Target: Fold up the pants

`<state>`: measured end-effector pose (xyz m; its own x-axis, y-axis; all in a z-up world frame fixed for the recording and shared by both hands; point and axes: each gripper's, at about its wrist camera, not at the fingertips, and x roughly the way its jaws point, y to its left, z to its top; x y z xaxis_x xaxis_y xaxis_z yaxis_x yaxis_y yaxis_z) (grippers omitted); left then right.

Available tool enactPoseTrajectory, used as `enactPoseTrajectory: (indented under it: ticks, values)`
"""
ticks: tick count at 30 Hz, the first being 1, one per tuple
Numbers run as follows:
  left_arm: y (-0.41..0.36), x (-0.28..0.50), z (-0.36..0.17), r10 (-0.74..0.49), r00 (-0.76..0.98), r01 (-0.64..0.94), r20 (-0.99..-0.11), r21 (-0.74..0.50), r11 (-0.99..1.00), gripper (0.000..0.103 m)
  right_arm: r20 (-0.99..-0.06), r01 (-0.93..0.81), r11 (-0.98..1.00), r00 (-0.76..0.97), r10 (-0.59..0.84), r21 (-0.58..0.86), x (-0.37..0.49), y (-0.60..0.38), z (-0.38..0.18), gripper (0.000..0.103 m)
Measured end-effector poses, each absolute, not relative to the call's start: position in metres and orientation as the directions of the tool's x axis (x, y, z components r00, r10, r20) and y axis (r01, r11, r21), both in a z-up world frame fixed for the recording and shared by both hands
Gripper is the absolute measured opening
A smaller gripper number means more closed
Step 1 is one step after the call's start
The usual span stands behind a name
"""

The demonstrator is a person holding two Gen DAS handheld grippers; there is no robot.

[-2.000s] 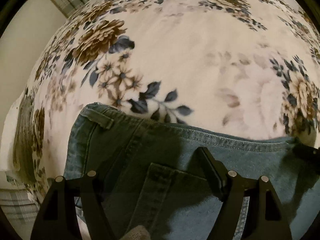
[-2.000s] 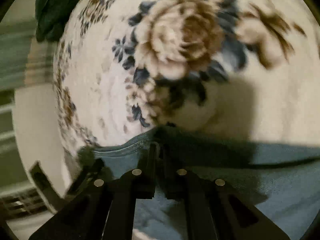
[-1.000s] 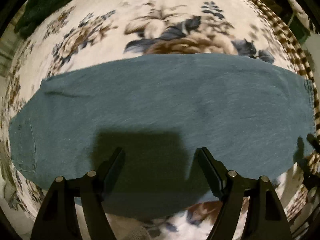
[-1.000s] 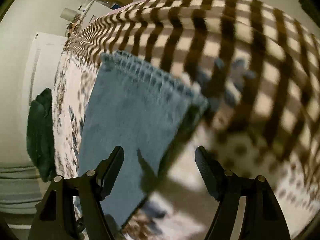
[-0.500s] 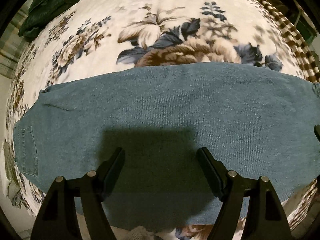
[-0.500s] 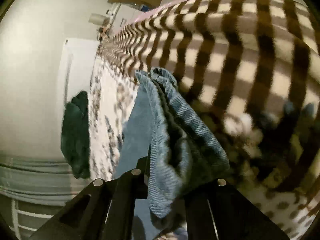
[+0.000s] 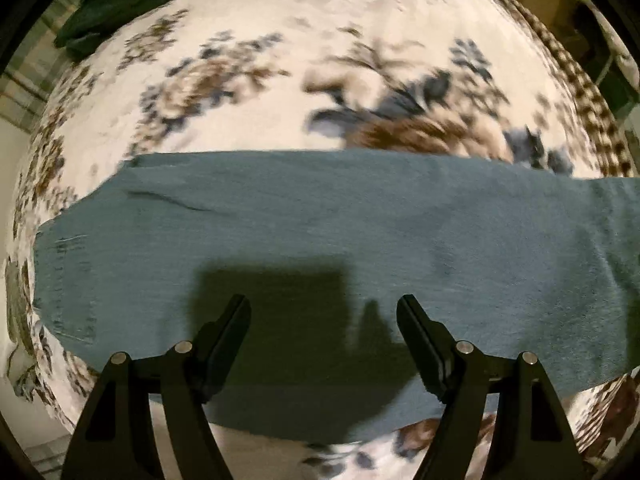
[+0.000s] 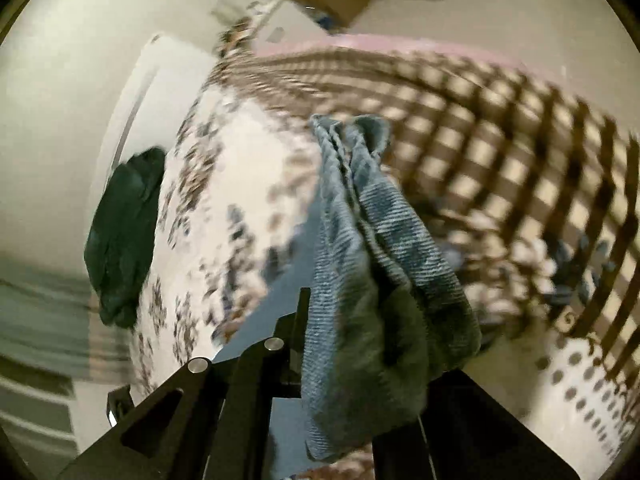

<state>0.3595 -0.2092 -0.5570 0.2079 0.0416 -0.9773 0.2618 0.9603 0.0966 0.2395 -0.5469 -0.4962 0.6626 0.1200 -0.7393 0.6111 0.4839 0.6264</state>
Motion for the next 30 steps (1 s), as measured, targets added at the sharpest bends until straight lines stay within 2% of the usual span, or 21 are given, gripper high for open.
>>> enactPoseTrajectory:
  ticks: [5,9,16,21,23,25,27,30]
  values:
    - [-0.148,0.373,-0.535,0.046,0.225,0.196,-0.973,0.091,0.976,0.074,-0.755,0.529,0.641,0.644,0.124,0.556,0.284,-0.466,-0.452,0.007]
    - [-0.083,0.374,-0.520,0.070,0.247,0.128,-0.967,0.104,0.986,0.074,-0.779,0.447,0.734,0.601,0.175,0.510,0.324,-0.378,-0.449,0.007]
    - [0.043,0.367,-0.522,0.142,0.248,-0.035,-0.958,0.138,0.990,0.074,-0.848,0.261,0.876,0.464,0.255,0.406,0.370,-0.211,-0.507,0.006]
    - [0.098,0.361,-0.540,0.168,0.203,-0.122,-0.965,0.146,0.982,0.074,-0.927,0.112,0.961,0.312,0.209,0.254,0.393,-0.112,-0.564,0.008]
    - [0.108,0.361,-0.545,0.162,0.189,-0.138,-0.969,0.137,0.981,0.074,-0.942,0.098,0.966,0.264,0.207,0.240,0.398,-0.099,-0.575,0.023]
    - [0.112,0.361,-0.546,0.140,0.180,-0.150,-0.974,0.113,0.982,0.074,-0.925,0.063,0.946,0.239,0.295,0.318,0.400,-0.093,-0.569,0.056]
    - [0.113,0.360,-0.541,0.108,0.188,-0.161,-0.976,0.078,0.984,0.074,-0.890,0.046,0.914,0.251,0.379,0.402,0.393,-0.098,-0.552,0.073]
    - [0.107,0.365,-0.533,0.029,0.190,-0.164,-0.981,-0.002,0.986,0.074,-0.852,0.104,0.872,0.295,0.432,0.478,0.374,-0.132,-0.526,0.076]
